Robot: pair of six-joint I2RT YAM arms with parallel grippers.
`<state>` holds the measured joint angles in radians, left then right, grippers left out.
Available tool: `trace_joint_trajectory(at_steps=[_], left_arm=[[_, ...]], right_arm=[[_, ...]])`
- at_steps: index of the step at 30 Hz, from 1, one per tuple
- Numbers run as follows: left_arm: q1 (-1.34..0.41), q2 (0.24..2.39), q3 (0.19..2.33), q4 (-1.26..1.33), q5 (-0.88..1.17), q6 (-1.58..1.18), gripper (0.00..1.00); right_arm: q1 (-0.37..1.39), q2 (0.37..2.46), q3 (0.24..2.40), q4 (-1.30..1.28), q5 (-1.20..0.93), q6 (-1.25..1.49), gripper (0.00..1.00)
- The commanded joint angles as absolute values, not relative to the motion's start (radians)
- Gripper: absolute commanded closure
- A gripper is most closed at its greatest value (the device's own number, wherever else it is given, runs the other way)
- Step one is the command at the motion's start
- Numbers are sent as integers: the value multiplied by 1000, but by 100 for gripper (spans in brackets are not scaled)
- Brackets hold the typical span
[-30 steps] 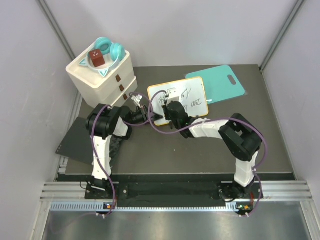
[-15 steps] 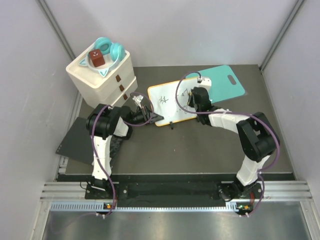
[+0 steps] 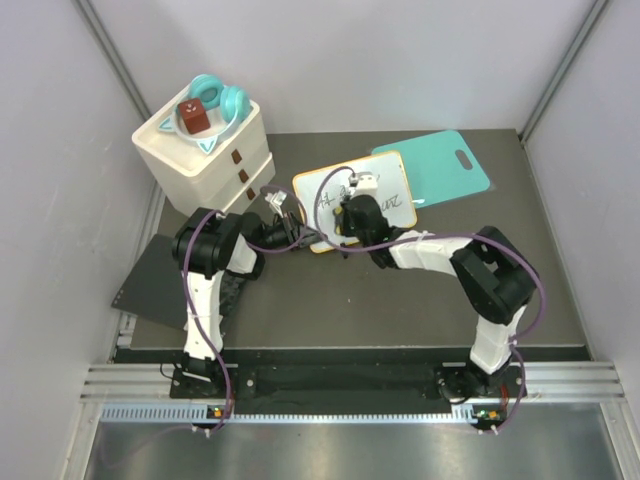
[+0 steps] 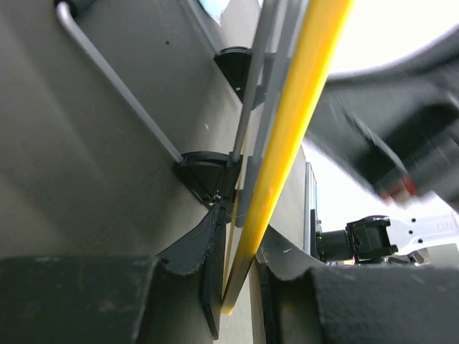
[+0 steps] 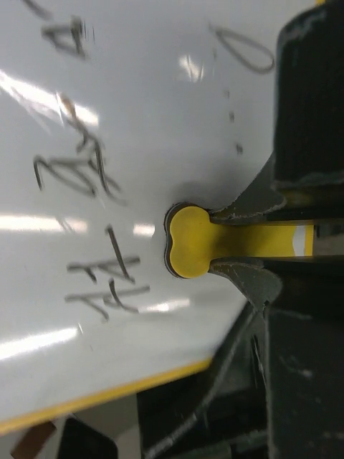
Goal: Erase the whiteboard
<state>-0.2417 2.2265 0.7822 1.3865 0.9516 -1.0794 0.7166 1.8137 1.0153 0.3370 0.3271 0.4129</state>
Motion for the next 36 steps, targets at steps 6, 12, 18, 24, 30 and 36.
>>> trace_joint_trajectory(at_steps=[6, 12, 18, 24, 30, 36], left_arm=[[-253, 2230, 759, 1695, 1020, -1108, 78], [-253, 2227, 759, 1697, 1028, -1109, 78], [-253, 2224, 775, 1697, 1048, -1129, 78], [-255, 2223, 790, 1697, 1061, -1143, 79], [-255, 2227, 788, 1697, 1066, -1143, 78], [-261, 2237, 795, 1698, 1071, -1144, 78]], right_arm=[[775, 1899, 1074, 114, 357, 466, 100], [667, 1795, 1054, 46, 370, 483, 100], [535, 1761, 1083, -44, 374, 463, 100], [443, 1756, 1046, 44, 316, 434, 100], [436, 1769, 1022, 121, 157, 443, 100], [521, 1781, 937, 230, 117, 474, 100]])
